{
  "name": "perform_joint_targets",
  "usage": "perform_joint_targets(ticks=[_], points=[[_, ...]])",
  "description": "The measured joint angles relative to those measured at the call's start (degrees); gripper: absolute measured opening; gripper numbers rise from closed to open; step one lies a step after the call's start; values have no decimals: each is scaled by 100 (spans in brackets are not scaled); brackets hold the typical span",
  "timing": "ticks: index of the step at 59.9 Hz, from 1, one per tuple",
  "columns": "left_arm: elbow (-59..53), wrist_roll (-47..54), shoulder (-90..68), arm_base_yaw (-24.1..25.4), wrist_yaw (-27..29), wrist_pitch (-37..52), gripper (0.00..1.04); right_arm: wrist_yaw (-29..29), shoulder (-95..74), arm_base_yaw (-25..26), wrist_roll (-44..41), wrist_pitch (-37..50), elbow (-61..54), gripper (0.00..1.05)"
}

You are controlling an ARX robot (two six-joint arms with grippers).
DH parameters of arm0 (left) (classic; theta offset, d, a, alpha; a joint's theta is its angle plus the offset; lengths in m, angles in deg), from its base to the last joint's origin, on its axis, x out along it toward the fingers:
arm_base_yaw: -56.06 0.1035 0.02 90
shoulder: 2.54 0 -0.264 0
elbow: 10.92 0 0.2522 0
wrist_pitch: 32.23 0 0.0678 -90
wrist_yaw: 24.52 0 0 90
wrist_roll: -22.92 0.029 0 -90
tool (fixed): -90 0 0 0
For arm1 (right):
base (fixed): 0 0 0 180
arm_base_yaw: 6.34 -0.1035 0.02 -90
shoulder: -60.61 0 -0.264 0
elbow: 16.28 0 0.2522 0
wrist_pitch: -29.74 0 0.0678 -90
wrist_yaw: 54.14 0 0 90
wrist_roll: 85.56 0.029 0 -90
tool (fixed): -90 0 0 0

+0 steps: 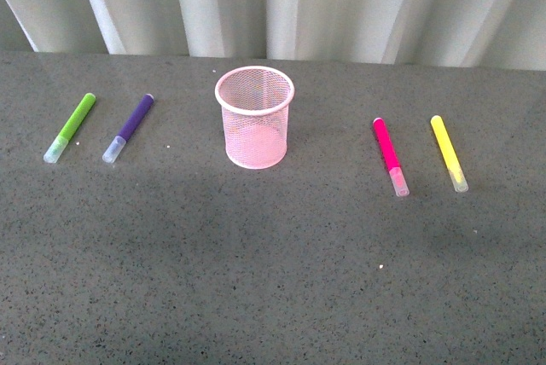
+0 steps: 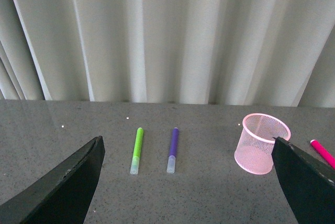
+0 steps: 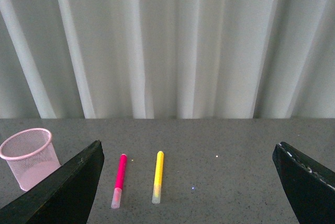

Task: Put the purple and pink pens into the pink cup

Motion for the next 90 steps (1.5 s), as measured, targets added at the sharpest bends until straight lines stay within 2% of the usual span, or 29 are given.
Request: perform_joint_targets(ticks=[90], points=[[0,0,0,0,0,0,98,0,0,-2,0,0,0,98]])
